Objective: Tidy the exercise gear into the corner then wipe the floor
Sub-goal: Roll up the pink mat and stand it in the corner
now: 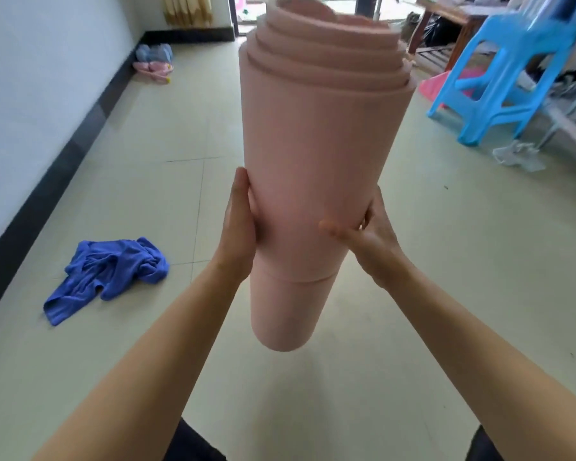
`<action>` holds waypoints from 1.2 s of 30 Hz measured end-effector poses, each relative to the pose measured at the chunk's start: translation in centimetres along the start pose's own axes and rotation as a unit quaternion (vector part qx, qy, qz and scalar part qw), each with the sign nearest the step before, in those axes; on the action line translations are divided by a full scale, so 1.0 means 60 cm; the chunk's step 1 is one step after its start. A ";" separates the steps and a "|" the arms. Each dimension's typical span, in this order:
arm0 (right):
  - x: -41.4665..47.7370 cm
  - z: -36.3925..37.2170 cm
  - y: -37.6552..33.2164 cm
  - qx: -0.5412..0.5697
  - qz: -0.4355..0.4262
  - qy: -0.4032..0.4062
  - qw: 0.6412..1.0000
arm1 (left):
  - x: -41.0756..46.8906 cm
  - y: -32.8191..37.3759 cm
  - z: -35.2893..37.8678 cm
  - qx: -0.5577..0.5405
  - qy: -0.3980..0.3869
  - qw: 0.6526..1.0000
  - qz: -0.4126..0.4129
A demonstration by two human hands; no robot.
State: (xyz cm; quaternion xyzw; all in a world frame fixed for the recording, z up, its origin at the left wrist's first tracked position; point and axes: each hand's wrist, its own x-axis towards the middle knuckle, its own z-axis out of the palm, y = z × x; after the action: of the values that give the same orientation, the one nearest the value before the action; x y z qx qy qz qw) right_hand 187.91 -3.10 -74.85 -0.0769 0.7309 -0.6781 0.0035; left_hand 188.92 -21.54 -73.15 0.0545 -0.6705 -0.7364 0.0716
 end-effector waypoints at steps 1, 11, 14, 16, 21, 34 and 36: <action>-0.002 -0.003 -0.001 0.025 -0.002 -0.005 1.000 | -0.004 0.003 0.001 -0.008 0.006 1.000 0.002; 0.042 0.013 -0.088 0.016 0.033 0.021 0.999 | 0.019 0.101 -0.029 -0.011 0.057 0.998 0.022; 0.045 0.015 -0.103 0.031 0.074 -0.012 0.997 | 0.011 0.096 -0.034 0.032 0.053 0.998 0.006; 0.044 0.010 -0.110 0.009 0.087 -0.059 0.994 | 0.007 0.094 -0.043 0.059 0.053 0.997 0.001; 0.058 -0.014 -0.154 -0.127 0.115 -0.120 0.978 | 0.000 0.108 -0.061 0.127 0.028 0.991 -0.016; 0.057 -0.023 -0.182 -0.218 0.292 -0.176 0.914 | -0.011 0.139 -0.062 0.289 0.061 0.941 -0.163; 0.049 -0.028 -0.207 -0.206 0.318 -0.203 0.903 | -0.035 0.164 -0.051 0.273 0.063 0.936 -0.213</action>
State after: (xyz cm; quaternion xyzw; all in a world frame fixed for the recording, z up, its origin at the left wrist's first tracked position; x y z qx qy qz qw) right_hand 186.17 -2.62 -62.11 0.0249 0.8235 -0.4449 0.3512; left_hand 191.83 -25.06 -63.65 0.2598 -0.8125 -0.5181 -0.0623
